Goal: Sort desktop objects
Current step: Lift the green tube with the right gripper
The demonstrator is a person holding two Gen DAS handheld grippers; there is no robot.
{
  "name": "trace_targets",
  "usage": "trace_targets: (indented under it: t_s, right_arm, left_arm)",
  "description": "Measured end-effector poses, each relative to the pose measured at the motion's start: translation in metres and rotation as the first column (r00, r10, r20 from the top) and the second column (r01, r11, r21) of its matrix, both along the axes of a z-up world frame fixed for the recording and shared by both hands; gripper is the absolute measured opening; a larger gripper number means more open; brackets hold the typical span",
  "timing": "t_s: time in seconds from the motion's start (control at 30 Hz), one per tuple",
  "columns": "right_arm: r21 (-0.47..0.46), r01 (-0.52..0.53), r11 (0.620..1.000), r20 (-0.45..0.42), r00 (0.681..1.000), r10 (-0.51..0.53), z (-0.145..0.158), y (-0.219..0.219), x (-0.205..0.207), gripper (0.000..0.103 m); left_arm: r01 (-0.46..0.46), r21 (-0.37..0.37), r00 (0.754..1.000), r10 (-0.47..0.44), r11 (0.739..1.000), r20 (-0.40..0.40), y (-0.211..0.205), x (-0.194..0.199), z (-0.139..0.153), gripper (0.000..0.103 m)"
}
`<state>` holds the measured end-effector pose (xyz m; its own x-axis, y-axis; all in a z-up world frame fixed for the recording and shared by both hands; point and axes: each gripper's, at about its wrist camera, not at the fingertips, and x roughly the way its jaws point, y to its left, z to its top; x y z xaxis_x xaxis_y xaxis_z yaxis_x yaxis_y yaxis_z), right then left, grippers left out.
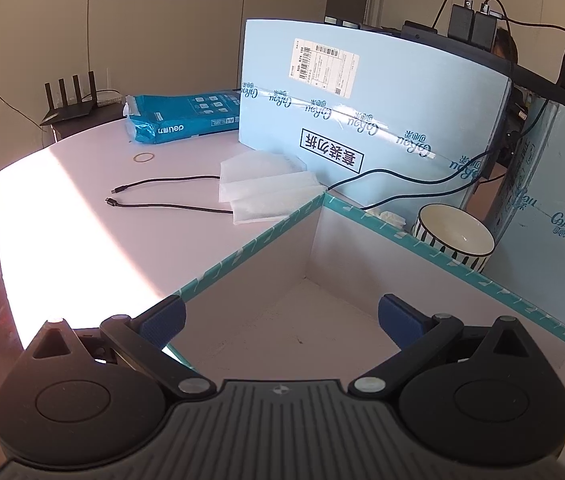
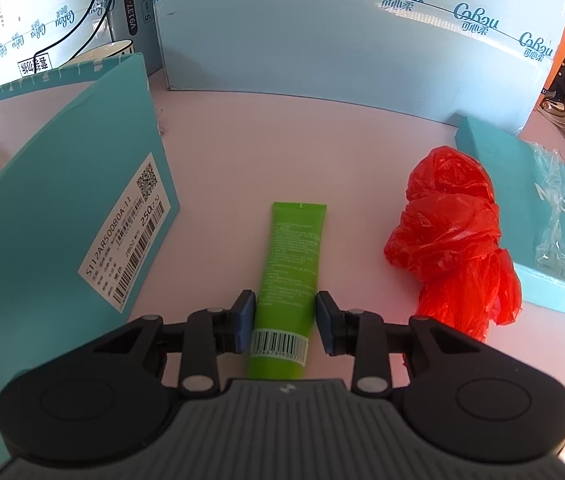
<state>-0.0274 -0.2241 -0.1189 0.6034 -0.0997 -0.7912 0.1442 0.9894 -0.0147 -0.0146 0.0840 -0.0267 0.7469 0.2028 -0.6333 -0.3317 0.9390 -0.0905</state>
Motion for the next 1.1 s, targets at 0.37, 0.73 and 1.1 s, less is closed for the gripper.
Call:
trace_targets:
  t_s: [0.37, 0.73, 1.1]
  right_arm:
    - [0.012, 0.018, 1.000, 0.007, 1.000, -0.018, 0.001, -0.004, -0.003, 0.034]
    - [0.012, 0.023, 1.000, 0.016, 1.000, -0.023, 0.003, -0.008, -0.005, 0.033]
    - [0.034, 0.043, 0.998, 0.040, 0.998, -0.045, 0.008, -0.014, -0.011, 0.033]
  left_arm:
    - [0.012, 0.007, 1.000, -0.012, 1.000, 0.017, -0.003, 0.003, 0.004, 0.103]
    - [0.029, 0.019, 1.000, -0.030, 0.999, 0.004, -0.010, 0.008, 0.003, 0.103]
    - [0.039, 0.029, 0.999, -0.038, 0.999, -0.015, -0.013, 0.007, 0.000, 0.103]
